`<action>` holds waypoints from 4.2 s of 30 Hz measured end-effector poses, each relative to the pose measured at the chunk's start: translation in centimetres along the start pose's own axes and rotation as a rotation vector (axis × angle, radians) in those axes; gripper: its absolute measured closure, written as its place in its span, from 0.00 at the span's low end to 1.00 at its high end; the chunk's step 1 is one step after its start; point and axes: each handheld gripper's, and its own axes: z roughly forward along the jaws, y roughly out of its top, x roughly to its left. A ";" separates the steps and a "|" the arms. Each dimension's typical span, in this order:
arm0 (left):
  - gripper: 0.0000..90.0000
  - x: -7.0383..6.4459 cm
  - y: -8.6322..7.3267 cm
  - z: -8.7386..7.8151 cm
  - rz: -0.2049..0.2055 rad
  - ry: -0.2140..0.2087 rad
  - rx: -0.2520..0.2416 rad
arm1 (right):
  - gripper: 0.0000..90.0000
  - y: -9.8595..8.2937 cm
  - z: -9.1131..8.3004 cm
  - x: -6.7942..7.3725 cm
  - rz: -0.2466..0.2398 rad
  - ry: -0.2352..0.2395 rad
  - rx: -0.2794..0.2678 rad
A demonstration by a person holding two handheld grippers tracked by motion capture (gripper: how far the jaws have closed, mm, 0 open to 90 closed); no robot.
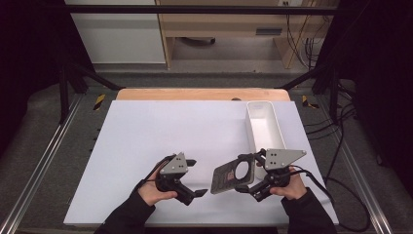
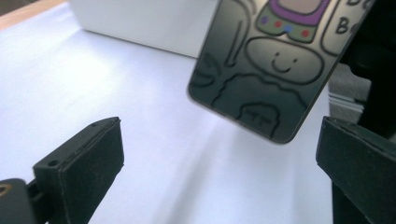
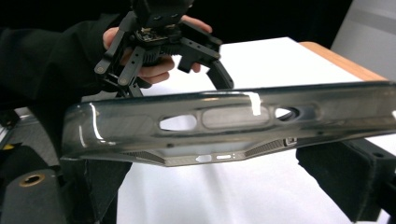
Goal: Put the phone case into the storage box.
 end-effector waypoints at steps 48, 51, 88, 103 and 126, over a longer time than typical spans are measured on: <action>0.00 3.4 -6.8 -8.1 -0.200 0.342 -0.156 | 0.13 2.9 -3.3 -1.6 0.153 -0.376 -0.059; 0.00 3.5 -7.0 -8.4 -0.203 0.350 -0.159 | 0.13 3.2 -3.5 -1.7 0.164 -0.400 -0.057; 0.00 4.5 -8.7 -9.9 -0.225 0.412 -0.156 | 0.13 6.5 -4.3 -4.6 0.223 -0.655 -0.013; 0.00 4.6 -8.9 -9.9 -0.222 0.412 -0.148 | 0.13 7.5 -4.5 -6.6 0.255 -0.736 0.016; 0.00 4.8 -9.1 -9.6 -0.218 0.405 -0.133 | 0.13 7.9 -3.8 -10.3 0.301 -0.856 0.104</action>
